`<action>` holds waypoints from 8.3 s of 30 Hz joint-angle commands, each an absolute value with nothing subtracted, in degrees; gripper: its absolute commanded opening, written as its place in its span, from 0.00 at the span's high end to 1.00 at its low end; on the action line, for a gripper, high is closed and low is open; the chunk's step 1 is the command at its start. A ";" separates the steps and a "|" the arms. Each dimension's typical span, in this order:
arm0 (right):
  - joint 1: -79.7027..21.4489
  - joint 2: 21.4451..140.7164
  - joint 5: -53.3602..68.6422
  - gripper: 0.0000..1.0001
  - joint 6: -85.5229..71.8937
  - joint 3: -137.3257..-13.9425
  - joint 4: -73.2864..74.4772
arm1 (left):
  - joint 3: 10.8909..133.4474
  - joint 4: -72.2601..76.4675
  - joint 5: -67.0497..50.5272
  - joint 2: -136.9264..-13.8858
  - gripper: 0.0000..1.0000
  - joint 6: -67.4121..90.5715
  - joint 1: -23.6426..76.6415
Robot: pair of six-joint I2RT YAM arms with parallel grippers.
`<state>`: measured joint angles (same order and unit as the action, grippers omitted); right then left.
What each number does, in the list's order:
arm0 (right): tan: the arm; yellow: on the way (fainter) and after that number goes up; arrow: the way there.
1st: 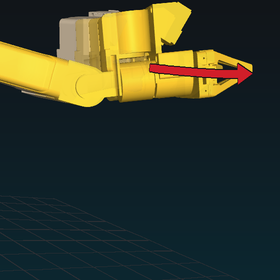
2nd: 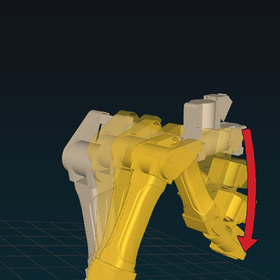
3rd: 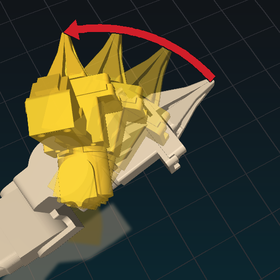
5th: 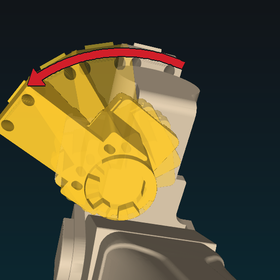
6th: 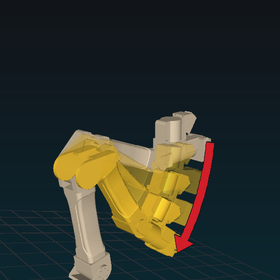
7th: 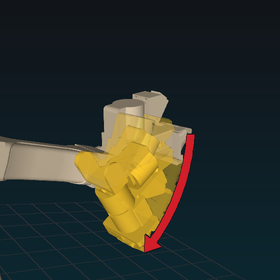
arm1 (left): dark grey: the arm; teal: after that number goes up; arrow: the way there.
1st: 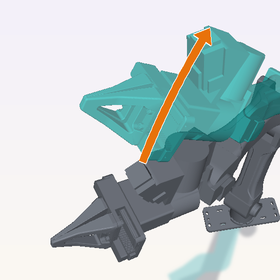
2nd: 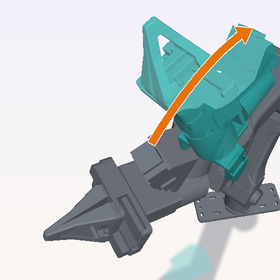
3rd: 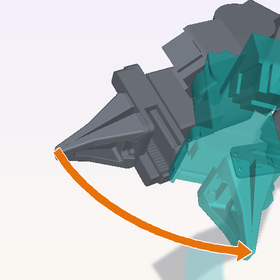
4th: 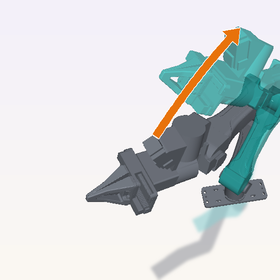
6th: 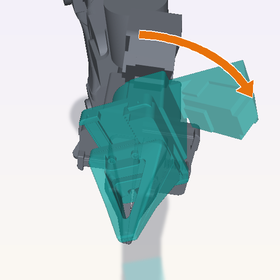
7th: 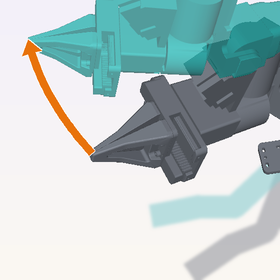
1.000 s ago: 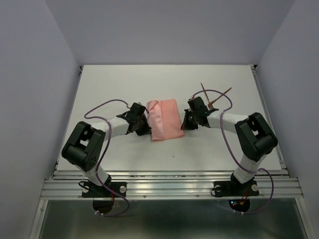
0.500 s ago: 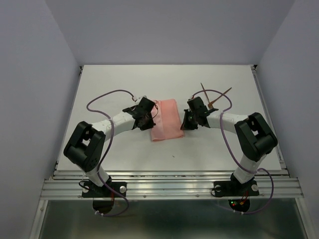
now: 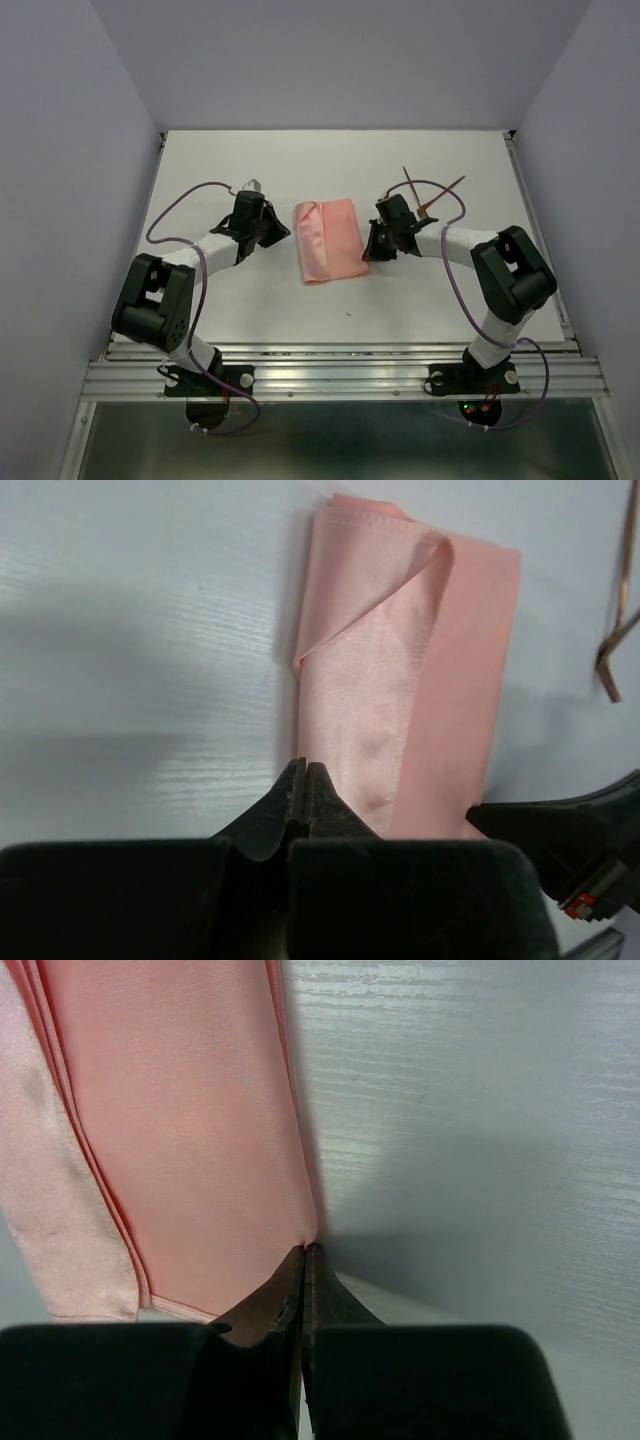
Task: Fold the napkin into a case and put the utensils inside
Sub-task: Smooth out the 2/3-rectangle-folded napkin at the center of the board, then pick up the 2/3-rectangle-folded napkin at the center of the board.
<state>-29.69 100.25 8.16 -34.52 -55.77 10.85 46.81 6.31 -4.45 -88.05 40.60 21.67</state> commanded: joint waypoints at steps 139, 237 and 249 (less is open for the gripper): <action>-30.67 94.75 6.94 0.75 -33.49 -62.67 17.05 | 30.76 25.32 -25.84 -89.92 1.00 44.47 25.66; -25.40 132.80 -1.40 0.65 -24.96 -101.51 24.96 | 105.64 -22.32 -2.28 -130.87 0.86 23.64 28.13; -25.40 133.59 -6.94 0.67 -22.50 -100.02 24.96 | 104.15 -21.27 -3.51 -130.69 1.00 24.34 27.07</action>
